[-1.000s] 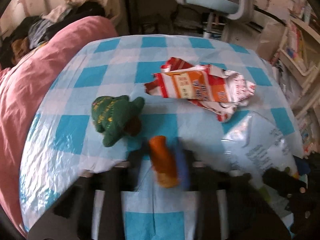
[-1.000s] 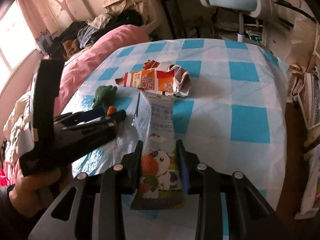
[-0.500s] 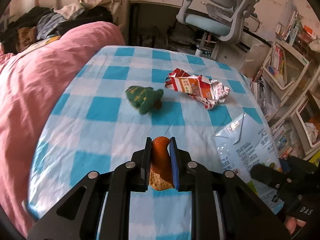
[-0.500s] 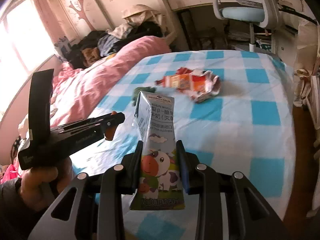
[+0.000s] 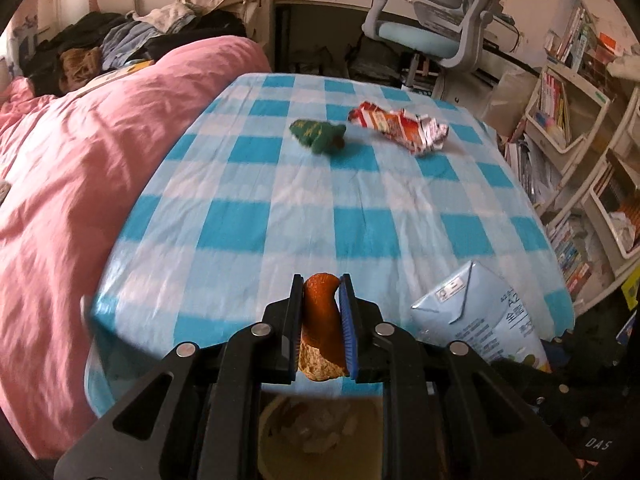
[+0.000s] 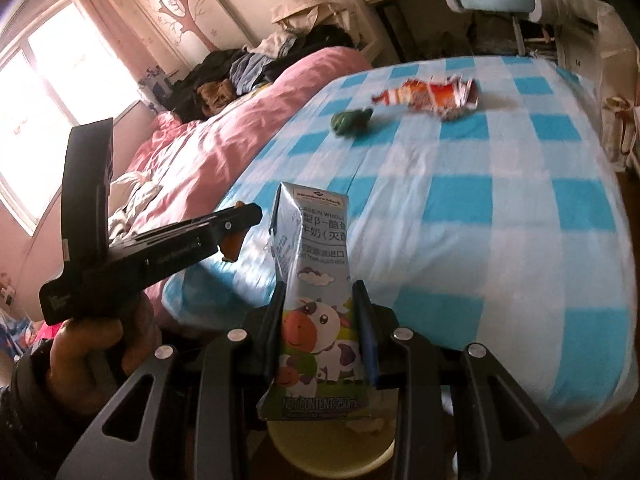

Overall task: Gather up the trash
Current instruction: 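Carry the carton and orange piece over the yellow bin and release both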

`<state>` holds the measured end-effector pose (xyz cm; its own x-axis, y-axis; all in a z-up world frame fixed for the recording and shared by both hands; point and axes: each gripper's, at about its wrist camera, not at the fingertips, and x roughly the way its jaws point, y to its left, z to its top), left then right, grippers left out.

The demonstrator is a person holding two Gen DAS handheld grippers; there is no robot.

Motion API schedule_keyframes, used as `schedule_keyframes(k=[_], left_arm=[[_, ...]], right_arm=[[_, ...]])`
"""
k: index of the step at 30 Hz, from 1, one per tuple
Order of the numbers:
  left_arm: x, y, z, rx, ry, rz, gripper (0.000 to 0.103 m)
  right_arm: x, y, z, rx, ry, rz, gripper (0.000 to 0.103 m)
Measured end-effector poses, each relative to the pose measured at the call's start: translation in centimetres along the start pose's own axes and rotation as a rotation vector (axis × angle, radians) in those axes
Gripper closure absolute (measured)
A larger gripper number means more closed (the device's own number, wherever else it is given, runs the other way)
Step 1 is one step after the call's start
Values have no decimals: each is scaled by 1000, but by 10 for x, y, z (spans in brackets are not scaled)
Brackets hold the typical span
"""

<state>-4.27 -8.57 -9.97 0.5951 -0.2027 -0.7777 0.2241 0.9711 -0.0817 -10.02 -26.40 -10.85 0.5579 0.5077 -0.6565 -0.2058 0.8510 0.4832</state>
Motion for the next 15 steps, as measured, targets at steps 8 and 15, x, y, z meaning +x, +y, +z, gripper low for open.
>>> schedule_keyframes(k=[8,15], left_arm=[[-15,-1,-37,17,38,13,86],[-22,-3,-66,30,81,22,86]], right_arm=[[2,15,-33,-10,53,12,70],[9,24,-56,-26,101,-10,70]])
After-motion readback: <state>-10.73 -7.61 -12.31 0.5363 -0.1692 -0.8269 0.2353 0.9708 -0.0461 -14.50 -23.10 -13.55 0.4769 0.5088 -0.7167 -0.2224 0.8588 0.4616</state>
